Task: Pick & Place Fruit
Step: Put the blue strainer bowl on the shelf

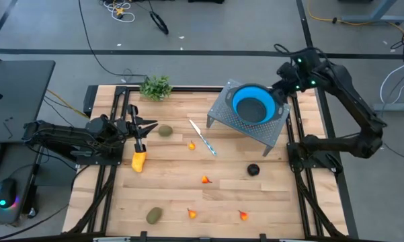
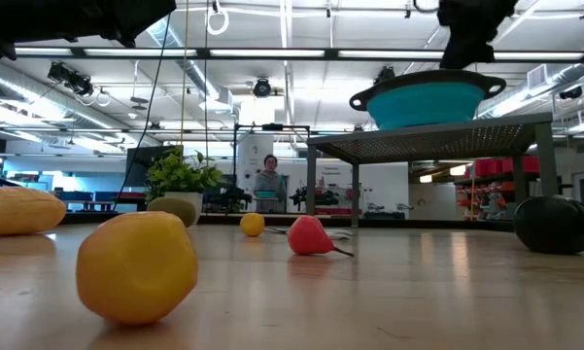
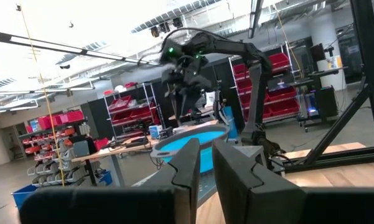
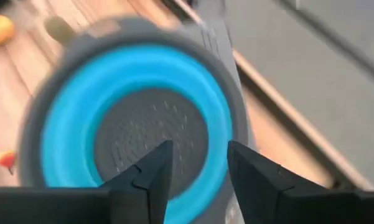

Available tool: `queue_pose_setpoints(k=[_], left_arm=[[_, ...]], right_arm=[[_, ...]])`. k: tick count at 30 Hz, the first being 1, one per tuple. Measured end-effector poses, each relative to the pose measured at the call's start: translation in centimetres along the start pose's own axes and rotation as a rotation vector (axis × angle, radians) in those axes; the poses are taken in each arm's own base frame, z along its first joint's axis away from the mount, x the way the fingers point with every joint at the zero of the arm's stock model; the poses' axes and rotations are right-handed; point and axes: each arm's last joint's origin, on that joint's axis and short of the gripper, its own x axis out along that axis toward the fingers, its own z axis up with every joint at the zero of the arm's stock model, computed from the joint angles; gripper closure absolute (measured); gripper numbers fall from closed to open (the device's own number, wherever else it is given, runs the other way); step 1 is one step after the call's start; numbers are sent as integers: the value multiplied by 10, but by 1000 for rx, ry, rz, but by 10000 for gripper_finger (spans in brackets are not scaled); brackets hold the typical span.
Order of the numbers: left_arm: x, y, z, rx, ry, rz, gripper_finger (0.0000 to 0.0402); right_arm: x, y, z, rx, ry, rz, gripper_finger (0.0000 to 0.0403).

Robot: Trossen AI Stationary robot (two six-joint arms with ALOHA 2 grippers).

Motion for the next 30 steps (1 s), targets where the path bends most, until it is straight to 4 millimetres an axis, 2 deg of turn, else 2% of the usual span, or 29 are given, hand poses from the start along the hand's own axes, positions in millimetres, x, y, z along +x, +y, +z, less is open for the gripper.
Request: queue_pose_setpoints(k=[5, 10, 13, 16, 20, 30], left_arm=[[0, 1, 0, 11, 11, 32, 349], [0, 1, 0, 15, 15, 45, 349], [0, 1, 0, 2, 14, 43, 349], [0, 1, 0, -8, 14, 42, 349], [0, 1, 0, -9, 14, 42, 349], [0, 1, 0, -4, 15, 41, 349]], right_arm=[[-7, 40, 0, -168, -54, 110, 239], [8, 87, -2, -310, 19, 132, 239], [19, 107, -5, -388, 85, 106, 239], [29, 117, -10, -426, 178, 78, 239], [37, 120, -14, -401, 264, 38, 232], [48, 121, -16, -386, 282, 14, 204]])
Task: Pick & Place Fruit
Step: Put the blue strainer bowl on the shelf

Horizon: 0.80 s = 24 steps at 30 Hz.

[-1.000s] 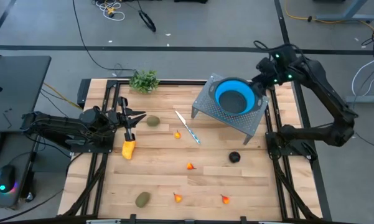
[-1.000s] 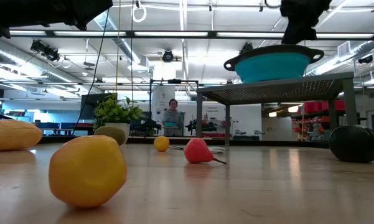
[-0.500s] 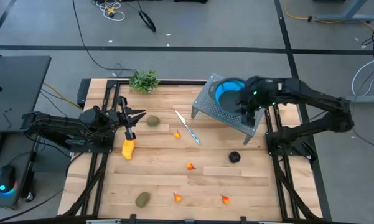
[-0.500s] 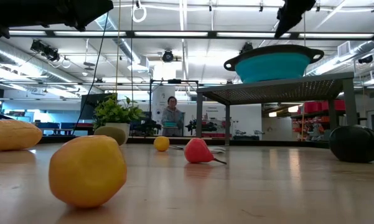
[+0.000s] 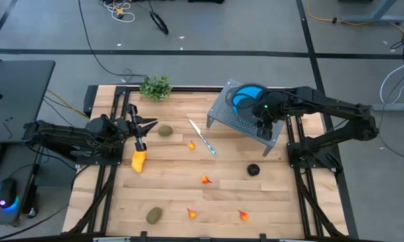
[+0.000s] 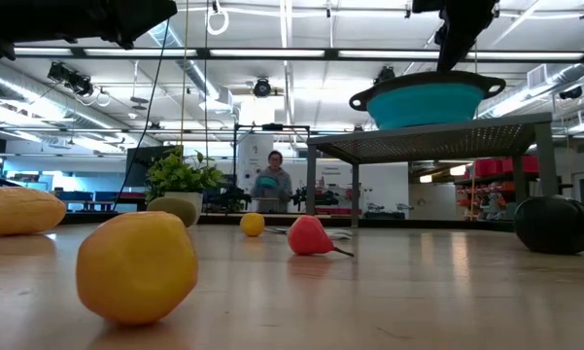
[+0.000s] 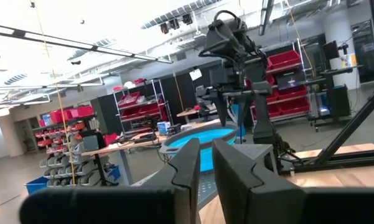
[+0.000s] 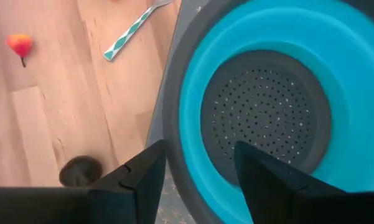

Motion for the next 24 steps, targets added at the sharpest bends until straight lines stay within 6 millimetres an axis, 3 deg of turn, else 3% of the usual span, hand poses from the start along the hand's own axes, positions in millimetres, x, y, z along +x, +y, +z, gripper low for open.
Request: queue_pose_setpoints(k=[5, 14, 24], left_arm=[[0, 0, 0, 0, 1, 0, 349], [0, 0, 0, 1, 3, -1, 349], [0, 0, 0, 1, 2, -1, 349]], right_arm=[[17, 1, -4, -3, 46, -50, 203], [17, 0, -5, 17, 47, -54, 211], [16, 5, -7, 27, 67, 2, 313]])
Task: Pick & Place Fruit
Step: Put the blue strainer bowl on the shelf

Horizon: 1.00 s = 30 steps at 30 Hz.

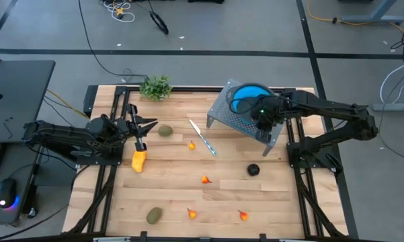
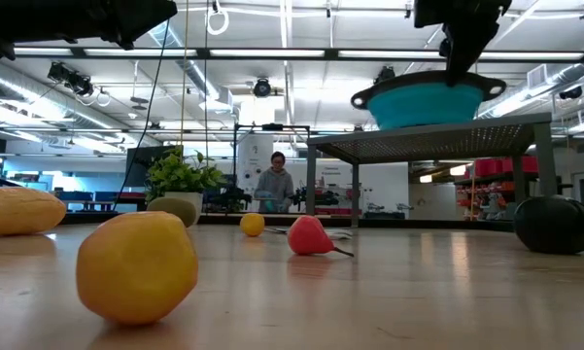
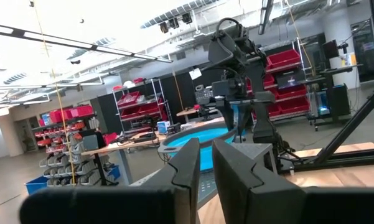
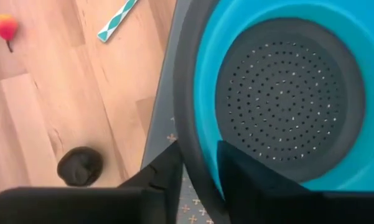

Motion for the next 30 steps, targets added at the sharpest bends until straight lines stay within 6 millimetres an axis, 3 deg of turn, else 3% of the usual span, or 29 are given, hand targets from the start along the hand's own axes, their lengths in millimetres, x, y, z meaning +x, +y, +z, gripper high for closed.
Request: queue_pose_setpoints(k=[5, 14, 22, 30], left_arm=[[0, 0, 0, 0, 0, 0, 349], [0, 0, 0, 0, -1, 1, 349], [0, 0, 0, 0, -1, 1, 349], [0, 0, 0, 0, -1, 1, 349]], right_arm=[[-7, 4, -2, -23, -9, -24, 347], [-36, 10, -1, -13, -50, -43, 351], [-36, 20, -11, -6, 57, -24, 351], [-38, 29, -16, -167, 51, -130, 351]])
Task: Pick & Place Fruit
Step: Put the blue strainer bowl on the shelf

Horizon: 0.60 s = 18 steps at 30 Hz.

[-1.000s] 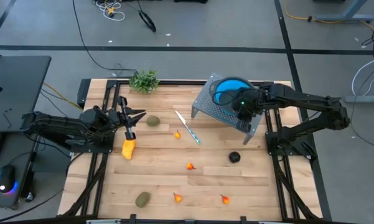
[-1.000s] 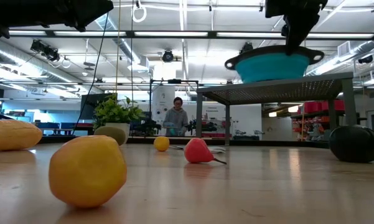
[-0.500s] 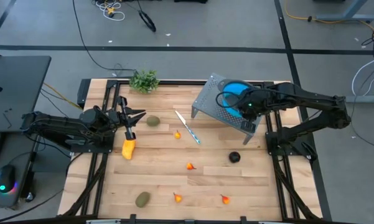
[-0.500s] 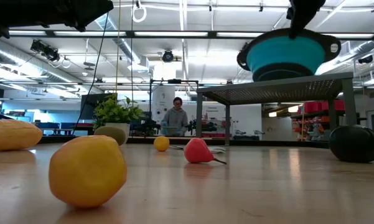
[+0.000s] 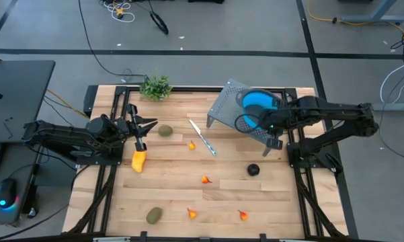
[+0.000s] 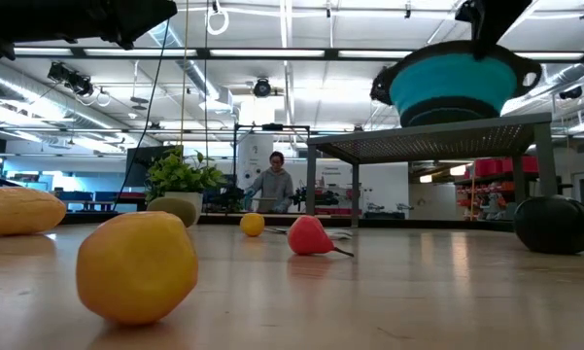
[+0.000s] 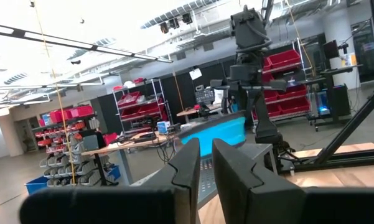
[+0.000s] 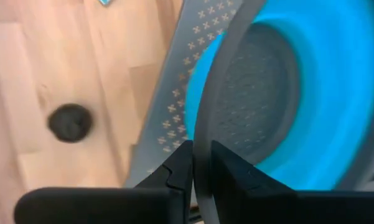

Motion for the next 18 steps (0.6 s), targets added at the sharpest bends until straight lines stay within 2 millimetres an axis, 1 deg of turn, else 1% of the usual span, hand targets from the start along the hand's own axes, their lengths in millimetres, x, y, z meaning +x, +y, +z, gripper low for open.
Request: queue_pose_setpoints(k=[4, 7, 13, 18], left_arm=[[0, 0, 0, 0, 0, 0, 349], [0, 0, 0, 0, 1, 1, 349], [0, 0, 0, 1, 2, 3, 349], [0, 0, 0, 1, 1, 3, 349]], right_arm=[[-1, 3, 0, -80, -12, -46, 361], [-2, 5, -1, -107, -14, -40, 368], [1, 9, 2, -111, 7, 28, 371], [6, 10, 5, -129, 51, -37, 372]])
